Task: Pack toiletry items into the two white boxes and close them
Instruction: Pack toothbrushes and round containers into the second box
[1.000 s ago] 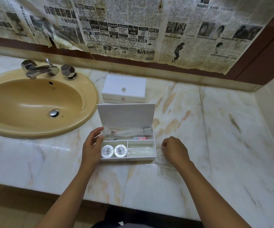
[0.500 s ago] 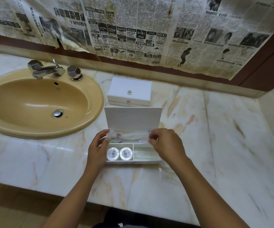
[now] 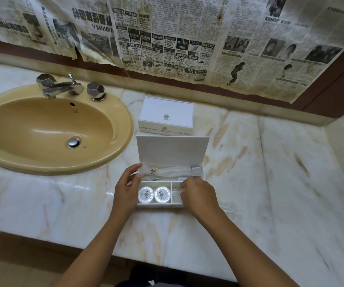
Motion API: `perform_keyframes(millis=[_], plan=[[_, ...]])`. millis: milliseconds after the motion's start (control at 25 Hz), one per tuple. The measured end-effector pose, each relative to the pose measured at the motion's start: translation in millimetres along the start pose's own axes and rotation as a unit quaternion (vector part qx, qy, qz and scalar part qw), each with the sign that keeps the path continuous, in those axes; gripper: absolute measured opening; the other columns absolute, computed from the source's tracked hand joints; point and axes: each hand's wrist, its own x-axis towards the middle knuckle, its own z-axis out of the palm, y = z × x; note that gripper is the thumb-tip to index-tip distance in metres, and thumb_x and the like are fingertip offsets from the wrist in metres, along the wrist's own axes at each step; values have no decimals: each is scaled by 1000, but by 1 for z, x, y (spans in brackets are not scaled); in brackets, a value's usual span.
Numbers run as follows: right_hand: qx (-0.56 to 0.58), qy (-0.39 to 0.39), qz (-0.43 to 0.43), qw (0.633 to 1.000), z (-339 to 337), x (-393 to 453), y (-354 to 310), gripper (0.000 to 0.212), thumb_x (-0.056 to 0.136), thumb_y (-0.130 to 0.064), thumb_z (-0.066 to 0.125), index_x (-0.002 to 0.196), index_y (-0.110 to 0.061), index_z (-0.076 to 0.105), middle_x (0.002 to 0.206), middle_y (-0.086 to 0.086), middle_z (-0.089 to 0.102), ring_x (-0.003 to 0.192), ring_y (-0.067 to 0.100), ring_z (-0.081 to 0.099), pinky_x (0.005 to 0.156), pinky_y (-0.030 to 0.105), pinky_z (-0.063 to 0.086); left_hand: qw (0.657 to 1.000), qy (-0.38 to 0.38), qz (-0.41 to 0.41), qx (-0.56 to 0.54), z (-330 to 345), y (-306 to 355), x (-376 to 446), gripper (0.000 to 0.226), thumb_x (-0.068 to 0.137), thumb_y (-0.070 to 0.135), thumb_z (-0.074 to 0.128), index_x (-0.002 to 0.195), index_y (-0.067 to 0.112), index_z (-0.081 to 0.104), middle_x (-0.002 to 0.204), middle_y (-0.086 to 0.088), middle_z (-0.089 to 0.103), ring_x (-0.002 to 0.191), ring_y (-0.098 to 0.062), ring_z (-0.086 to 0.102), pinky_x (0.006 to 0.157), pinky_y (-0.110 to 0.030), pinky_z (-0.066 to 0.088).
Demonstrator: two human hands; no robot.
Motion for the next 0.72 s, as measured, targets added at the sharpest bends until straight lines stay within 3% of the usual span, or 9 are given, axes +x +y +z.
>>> perform_keyframes(millis=[280,560,720], plan=[[63,-47,-29,996,9,-2,2,23,92,-19,50,99,-12,71,99,8,70,97,26,62,71,27,42,1000,6,3,3,1,-1,0,30,98,6,51,115,27,62,117,7,63,94,12,58,76,-2,41],[123,111,-23,986,-23,-13,24,25,92,-16,53,110,-19,69,106,0,67,101,20,59,83,30,46,1000,10,5,15,2,-3,0,29,99,6,50,119,22,63,120,2,61,96,18,54,79,-1,40],[78,38,42,995,-31,-19,60,32,91,-26,59,123,-27,58,121,0,56,117,20,48,93,33,43,1000,9,4,7,1,-5,0,29,99,8,50,115,29,62,122,2,61,100,14,56,84,-6,41]])
